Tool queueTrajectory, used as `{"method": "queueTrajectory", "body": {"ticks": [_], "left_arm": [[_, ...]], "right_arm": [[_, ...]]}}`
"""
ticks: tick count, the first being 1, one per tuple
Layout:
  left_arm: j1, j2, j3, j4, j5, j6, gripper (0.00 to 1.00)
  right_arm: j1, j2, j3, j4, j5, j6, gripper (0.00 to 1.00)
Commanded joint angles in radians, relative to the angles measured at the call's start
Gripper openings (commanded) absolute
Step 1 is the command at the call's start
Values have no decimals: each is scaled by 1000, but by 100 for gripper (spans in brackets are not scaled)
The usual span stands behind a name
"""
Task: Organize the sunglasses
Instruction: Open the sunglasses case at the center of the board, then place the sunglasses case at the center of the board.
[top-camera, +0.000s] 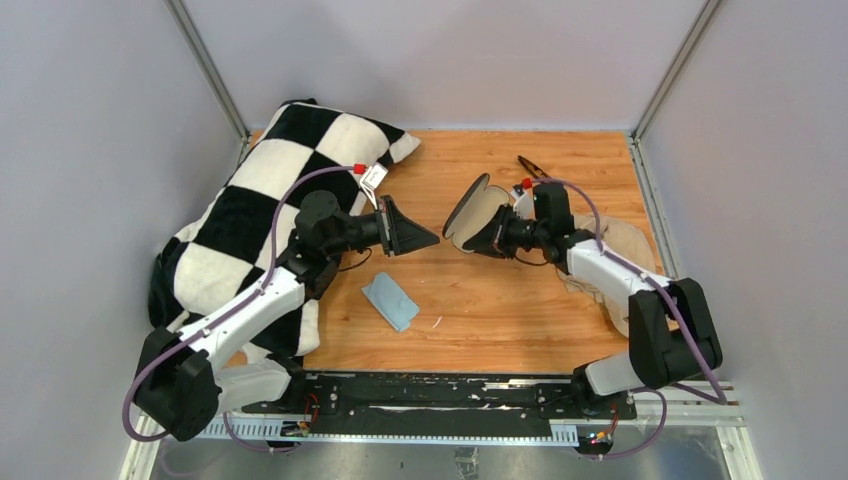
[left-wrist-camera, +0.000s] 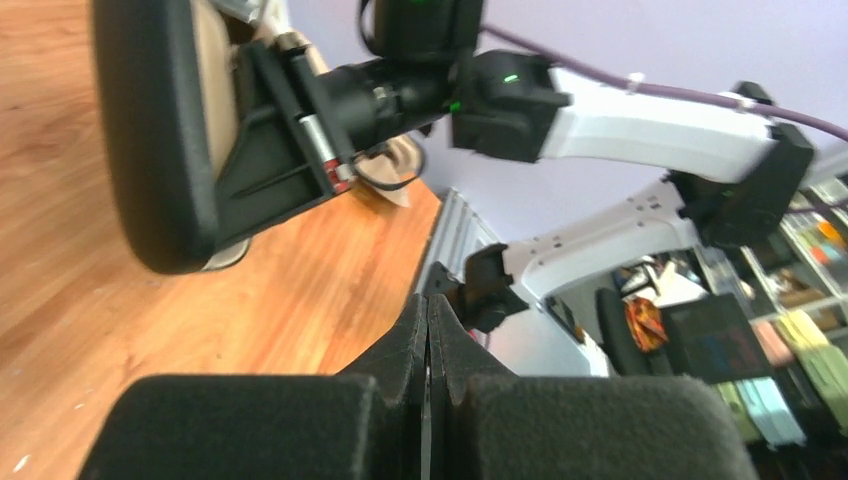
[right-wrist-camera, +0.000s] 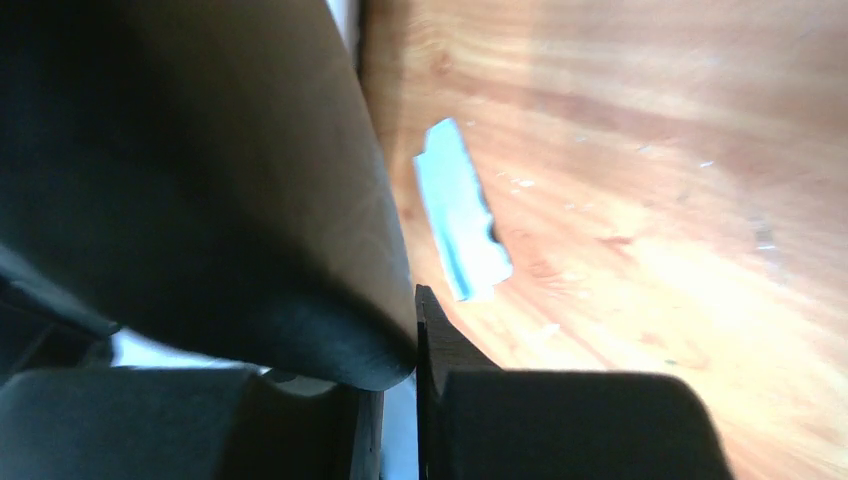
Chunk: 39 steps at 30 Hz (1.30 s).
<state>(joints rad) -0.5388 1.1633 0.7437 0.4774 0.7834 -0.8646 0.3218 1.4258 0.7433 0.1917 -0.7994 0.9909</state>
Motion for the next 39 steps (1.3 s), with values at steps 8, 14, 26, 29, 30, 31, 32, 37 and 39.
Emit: {"method": "queueTrajectory", "body": {"ticks": [8, 14, 26, 29, 30, 31, 32, 37, 39], "left_arm": [[6, -120, 115, -597, -338, 272, 0], [5, -149, 104, -690, -413, 276, 0], [5, -133, 54, -655, -408, 238, 0], [5, -128, 53, -660, -409, 240, 0], [5, -128, 52, -663, -410, 241, 1], [5, -128, 52, -666, -411, 243, 3], [5, -129, 52, -668, -413, 244, 4], [5, -127, 48, -669, -417, 244, 12], [5, -123, 48, -674, -419, 243, 15]], "right_arm": [[135, 153, 240, -588, 286, -457, 0], [167, 248, 268, -545, 288, -437, 0], [179, 316, 291, -537, 305, -443, 19], [179, 314, 300, -540, 307, -445, 33], [179, 311, 302, -543, 308, -446, 38], [179, 306, 305, -548, 311, -449, 41], [180, 299, 308, -555, 317, -452, 44], [179, 249, 316, -601, 343, -473, 55], [178, 209, 321, -630, 358, -484, 57]]}}
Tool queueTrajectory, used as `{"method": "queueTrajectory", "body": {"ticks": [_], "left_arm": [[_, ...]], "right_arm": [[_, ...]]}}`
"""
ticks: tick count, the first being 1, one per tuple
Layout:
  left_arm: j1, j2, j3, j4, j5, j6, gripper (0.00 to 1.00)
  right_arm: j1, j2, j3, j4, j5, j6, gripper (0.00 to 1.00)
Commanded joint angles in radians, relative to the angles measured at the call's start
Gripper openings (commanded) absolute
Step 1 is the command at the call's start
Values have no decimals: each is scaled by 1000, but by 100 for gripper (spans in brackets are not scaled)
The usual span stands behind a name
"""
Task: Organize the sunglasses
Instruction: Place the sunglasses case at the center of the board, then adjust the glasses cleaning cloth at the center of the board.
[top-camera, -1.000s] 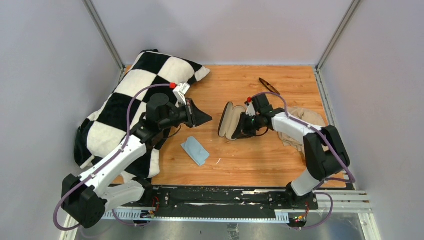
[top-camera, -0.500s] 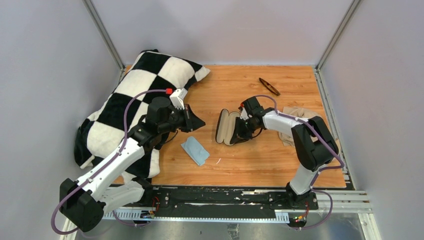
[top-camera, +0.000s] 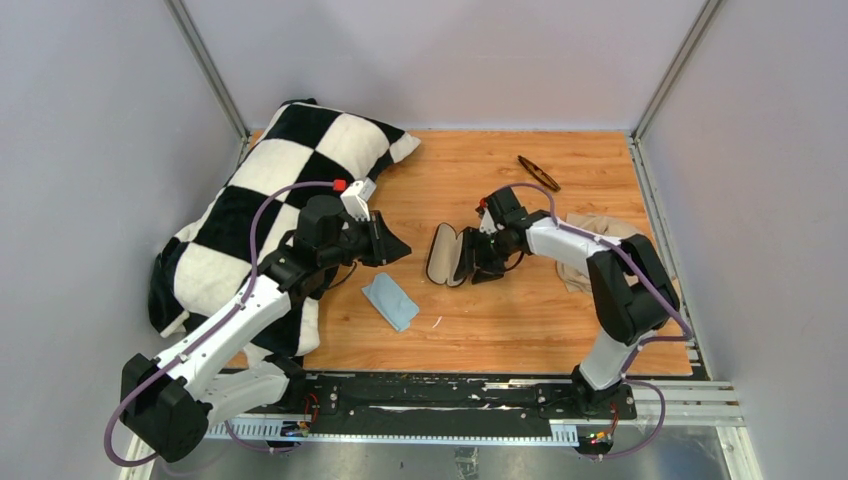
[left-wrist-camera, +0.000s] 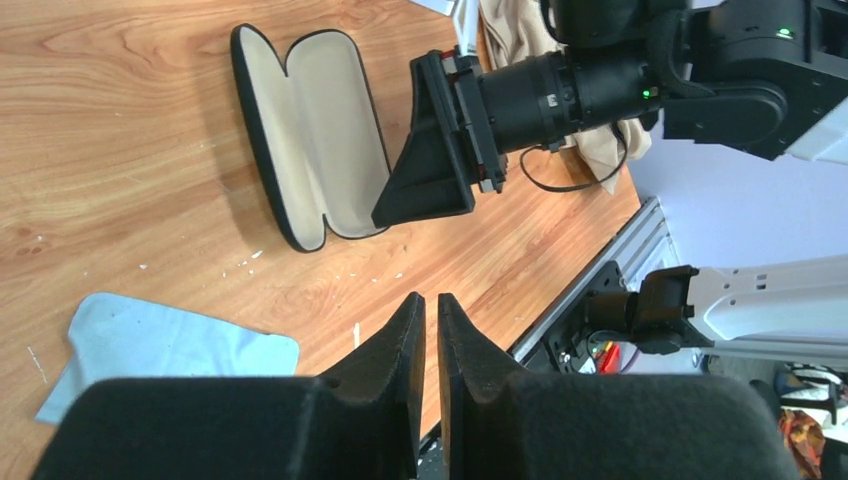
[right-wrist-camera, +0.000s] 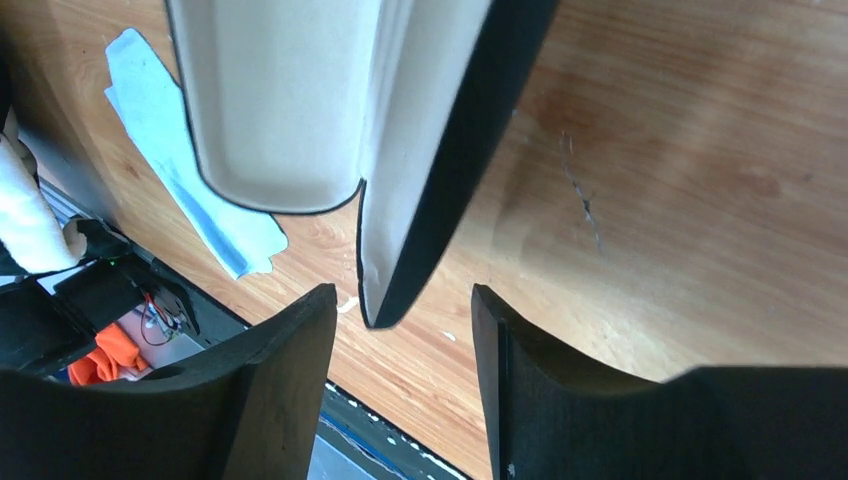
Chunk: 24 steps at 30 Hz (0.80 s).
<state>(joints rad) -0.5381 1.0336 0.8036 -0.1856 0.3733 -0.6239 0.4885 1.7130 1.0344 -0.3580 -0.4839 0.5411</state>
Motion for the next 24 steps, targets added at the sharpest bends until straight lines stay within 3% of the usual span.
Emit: {"method": "queueTrajectory", "body": {"ticks": [1, 7, 14, 18, 24], "left_arm": [[4, 8, -9, -14, -10, 3, 18], [4, 25, -13, -24, -8, 4, 34], [-2, 55, -14, -50, -31, 18, 39], [-66, 76, 38, -142, -77, 94, 39], [-80, 95, 8, -144, -151, 67, 40]], "right_arm": [[11, -102, 34, -99, 54, -41, 59], [-19, -304, 35, -212, 185, -97, 63], [-147, -542, -64, -289, 414, -123, 65], [-238, -608, -145, -281, 383, -133, 66], [-273, -596, -183, -268, 315, -126, 66]]}}
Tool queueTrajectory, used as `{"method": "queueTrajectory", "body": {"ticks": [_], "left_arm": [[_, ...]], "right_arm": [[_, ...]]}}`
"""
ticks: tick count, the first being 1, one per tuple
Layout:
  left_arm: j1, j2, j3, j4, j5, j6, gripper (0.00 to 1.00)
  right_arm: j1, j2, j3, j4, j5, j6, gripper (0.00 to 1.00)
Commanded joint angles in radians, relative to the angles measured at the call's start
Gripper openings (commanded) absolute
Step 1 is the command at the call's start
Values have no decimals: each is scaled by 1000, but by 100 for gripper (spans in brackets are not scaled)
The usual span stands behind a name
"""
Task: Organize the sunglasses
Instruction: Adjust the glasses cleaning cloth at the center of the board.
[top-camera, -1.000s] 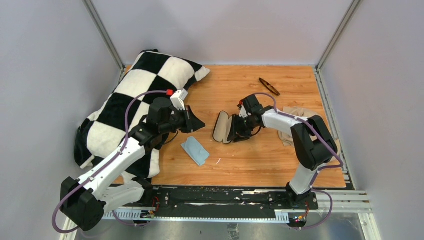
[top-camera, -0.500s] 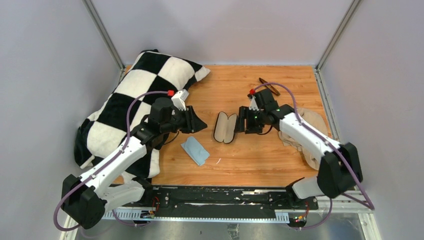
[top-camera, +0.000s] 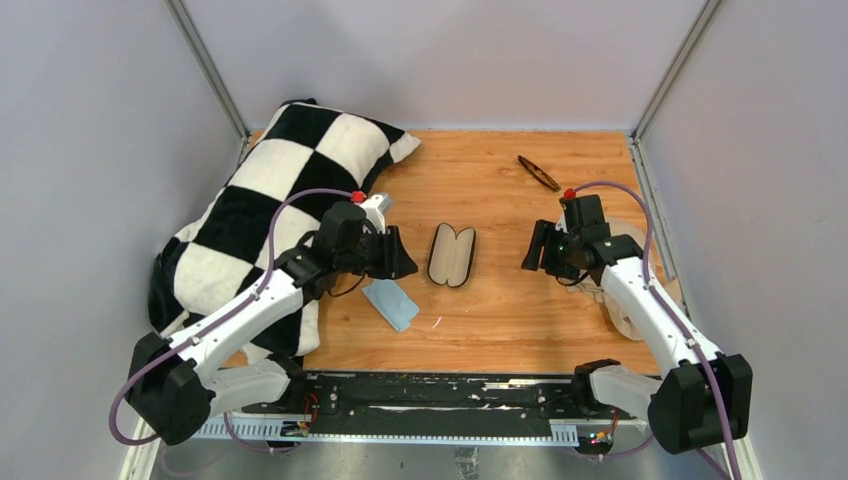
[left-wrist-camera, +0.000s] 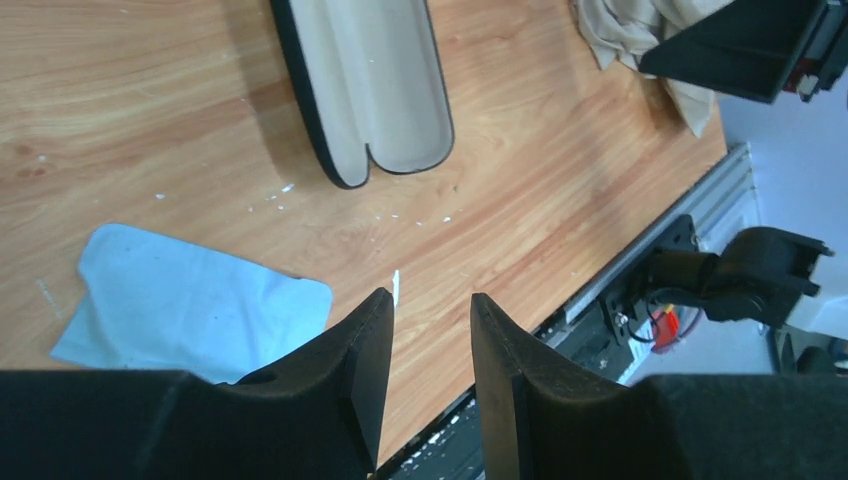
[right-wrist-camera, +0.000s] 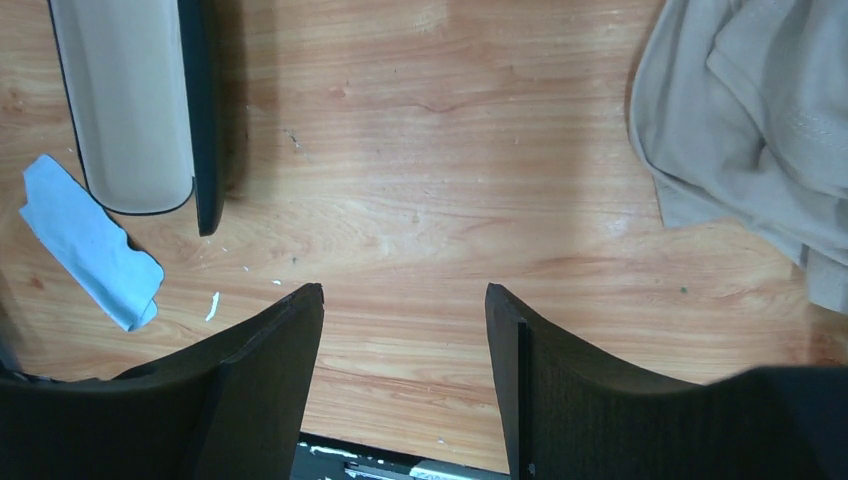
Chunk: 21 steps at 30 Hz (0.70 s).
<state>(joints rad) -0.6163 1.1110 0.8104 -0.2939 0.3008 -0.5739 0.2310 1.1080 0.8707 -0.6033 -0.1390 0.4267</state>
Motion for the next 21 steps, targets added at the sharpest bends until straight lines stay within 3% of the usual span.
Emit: {"method": "queueTrajectory", "body": {"ticks": [1, 13, 21], "left_arm": [[-2, 33, 1, -59, -111, 18, 40], [-5, 213, -28, -174, -433, -33, 42], [-6, 308, 23, -176, -473, -13, 43]], "right_arm": [[-16, 14, -19, -22, -45, -8, 66], [-16, 19, -35, 7, -119, -8, 65], [-11, -6, -57, 17, -154, -8, 65]]}}
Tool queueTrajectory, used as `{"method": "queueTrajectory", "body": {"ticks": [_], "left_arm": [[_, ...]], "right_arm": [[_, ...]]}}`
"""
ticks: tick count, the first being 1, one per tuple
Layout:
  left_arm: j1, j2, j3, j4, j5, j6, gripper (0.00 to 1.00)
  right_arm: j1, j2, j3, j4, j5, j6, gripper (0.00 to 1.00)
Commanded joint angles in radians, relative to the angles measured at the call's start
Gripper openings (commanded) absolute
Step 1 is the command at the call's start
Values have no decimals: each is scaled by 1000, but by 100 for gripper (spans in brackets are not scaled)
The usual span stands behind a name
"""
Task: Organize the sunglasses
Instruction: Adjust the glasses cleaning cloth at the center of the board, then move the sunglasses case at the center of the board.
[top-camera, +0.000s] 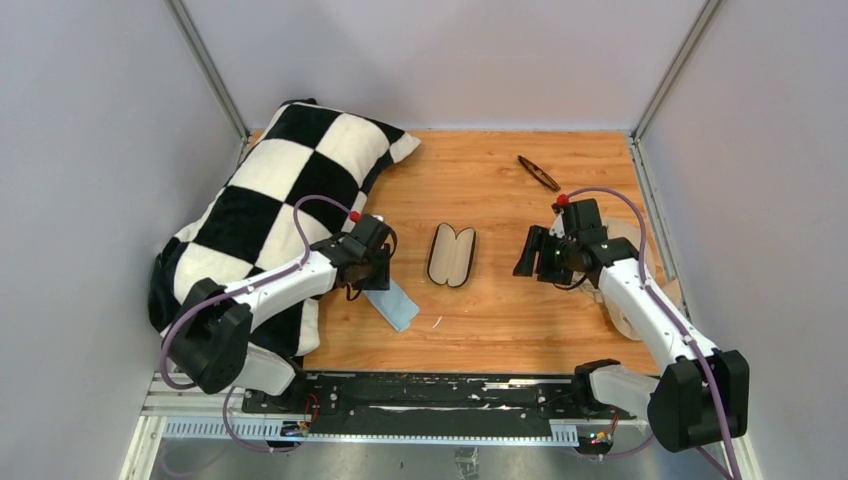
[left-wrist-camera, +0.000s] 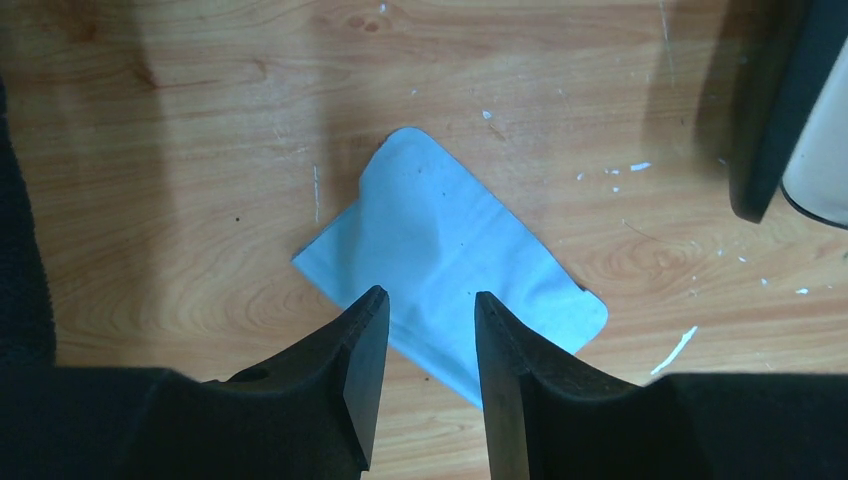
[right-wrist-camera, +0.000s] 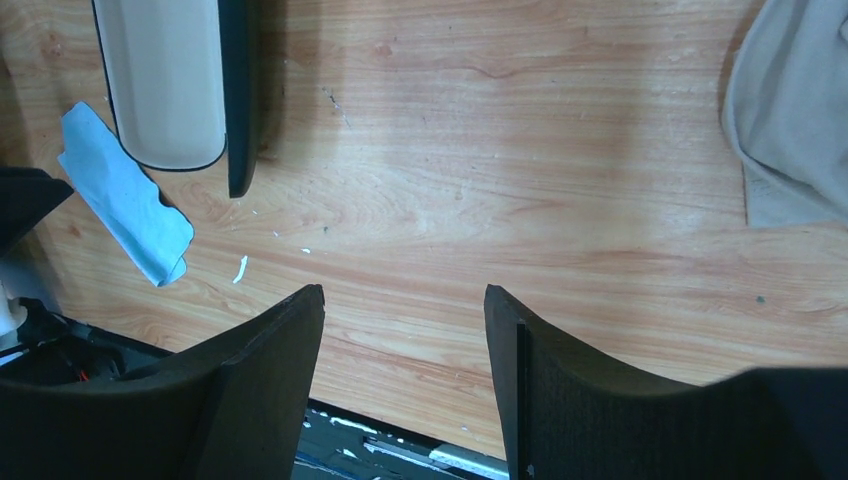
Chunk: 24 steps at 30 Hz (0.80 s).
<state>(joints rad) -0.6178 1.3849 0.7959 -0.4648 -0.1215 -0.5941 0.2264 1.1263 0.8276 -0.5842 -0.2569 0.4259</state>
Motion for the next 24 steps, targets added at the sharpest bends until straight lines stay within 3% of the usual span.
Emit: {"method": "queueTrajectory", "body": {"ticks": [1, 7, 13, 18, 20, 24], "left_arm": [[-4, 40, 37, -3, -48, 8, 44], [-4, 43, 27, 18, -72, 12, 49], [-4, 78, 13, 58, -79, 15, 50], [-4, 129, 38, 78, -81, 34, 47], [-3, 142, 46, 87, -87, 39, 40], [-2, 185, 72, 99, -60, 58, 0]], "right_arm": [[-1, -21, -15, 5, -43, -6, 65], [114, 43, 13, 73, -47, 43, 66], [292, 219, 96, 170, -15, 106, 67], [314, 300, 123, 212, -39, 134, 67], [314, 308, 127, 213, -39, 131, 67], [314, 329, 130, 217, -18, 128, 67]]}}
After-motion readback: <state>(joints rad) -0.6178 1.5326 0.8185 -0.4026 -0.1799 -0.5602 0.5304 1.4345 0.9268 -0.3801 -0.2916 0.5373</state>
